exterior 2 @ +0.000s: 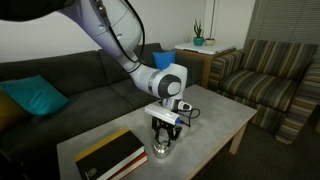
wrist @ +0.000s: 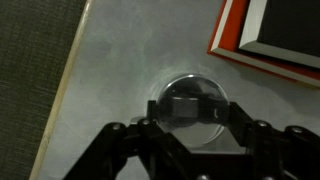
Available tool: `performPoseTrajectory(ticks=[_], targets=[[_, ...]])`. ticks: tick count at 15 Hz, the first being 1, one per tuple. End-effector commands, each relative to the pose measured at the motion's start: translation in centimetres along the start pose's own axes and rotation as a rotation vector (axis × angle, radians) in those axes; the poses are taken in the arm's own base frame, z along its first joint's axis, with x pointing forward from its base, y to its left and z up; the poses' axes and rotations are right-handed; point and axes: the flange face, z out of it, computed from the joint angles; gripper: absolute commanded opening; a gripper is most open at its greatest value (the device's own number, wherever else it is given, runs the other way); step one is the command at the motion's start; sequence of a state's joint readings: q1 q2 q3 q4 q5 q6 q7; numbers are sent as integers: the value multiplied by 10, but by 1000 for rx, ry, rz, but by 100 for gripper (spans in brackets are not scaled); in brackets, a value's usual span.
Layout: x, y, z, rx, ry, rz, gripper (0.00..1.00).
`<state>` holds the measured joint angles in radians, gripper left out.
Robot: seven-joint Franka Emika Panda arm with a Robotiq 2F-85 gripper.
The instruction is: Close the silver container
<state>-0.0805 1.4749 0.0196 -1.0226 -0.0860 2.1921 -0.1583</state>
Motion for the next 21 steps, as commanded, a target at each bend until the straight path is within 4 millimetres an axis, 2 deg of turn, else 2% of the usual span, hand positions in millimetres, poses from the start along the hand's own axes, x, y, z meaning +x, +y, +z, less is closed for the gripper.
performPoseTrajectory(ticks=[1,7,13,21], targets=[[-2,7,6,5,29,28,44],[-4,16,16,107,137,31,44],[-5,21,14,151,161,21,44],[1,7,6,131,113,36,44]])
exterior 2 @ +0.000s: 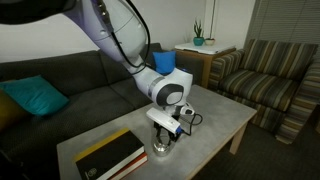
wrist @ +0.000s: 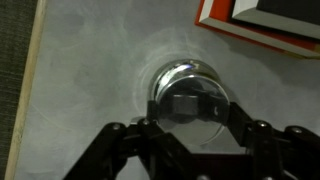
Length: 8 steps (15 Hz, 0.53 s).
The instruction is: Close the silver container
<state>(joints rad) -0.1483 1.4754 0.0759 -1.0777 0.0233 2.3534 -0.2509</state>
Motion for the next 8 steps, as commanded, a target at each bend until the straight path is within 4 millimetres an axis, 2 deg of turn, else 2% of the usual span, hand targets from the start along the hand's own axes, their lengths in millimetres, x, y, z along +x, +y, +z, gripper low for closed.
performPoseTrajectory(ticks=[1,8], targets=[[3,-8,-3,-5,-32,25,44],[1,-11,-2,-46,-73,89,44]])
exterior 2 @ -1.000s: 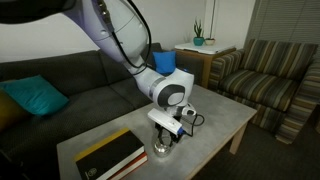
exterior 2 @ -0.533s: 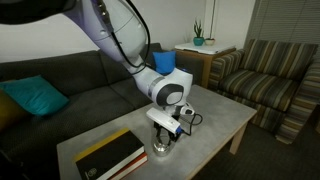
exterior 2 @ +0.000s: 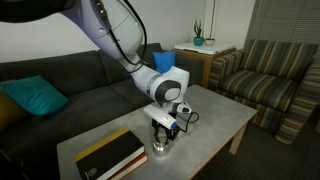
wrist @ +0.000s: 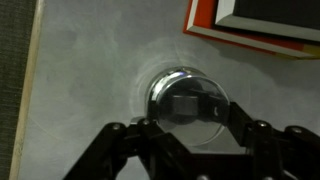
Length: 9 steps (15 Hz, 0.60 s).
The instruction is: Close the silver container
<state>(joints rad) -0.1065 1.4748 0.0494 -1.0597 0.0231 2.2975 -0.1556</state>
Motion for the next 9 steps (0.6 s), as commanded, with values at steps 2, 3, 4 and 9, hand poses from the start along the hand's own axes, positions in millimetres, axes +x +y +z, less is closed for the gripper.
performPoseTrajectory(ticks=[2,3,4,9], targets=[[-2,7,0,-38,-26,50,44],[-3,9,1,-42,-26,59,44],[-4,10,1,-47,-25,68,44],[-5,11,3,-39,-26,78,44]])
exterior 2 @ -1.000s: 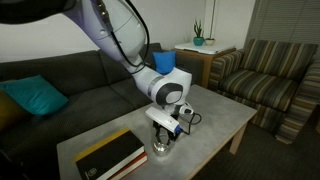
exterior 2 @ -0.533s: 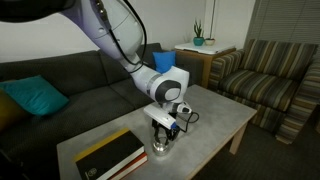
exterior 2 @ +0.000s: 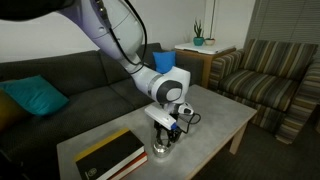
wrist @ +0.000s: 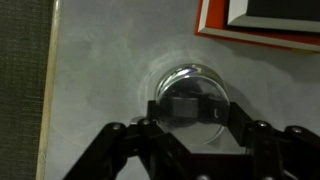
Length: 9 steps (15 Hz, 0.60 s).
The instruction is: Close the silver container
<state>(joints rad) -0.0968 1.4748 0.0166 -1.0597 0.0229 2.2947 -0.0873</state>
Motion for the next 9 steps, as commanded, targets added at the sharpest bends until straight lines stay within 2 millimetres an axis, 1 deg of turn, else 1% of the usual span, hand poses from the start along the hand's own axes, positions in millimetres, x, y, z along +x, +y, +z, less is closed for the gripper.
performPoseTrajectory(ticks=[1,9], targets=[[-2,0,2,-1,-23,6,44],[-4,-13,1,29,-58,-21,44]])
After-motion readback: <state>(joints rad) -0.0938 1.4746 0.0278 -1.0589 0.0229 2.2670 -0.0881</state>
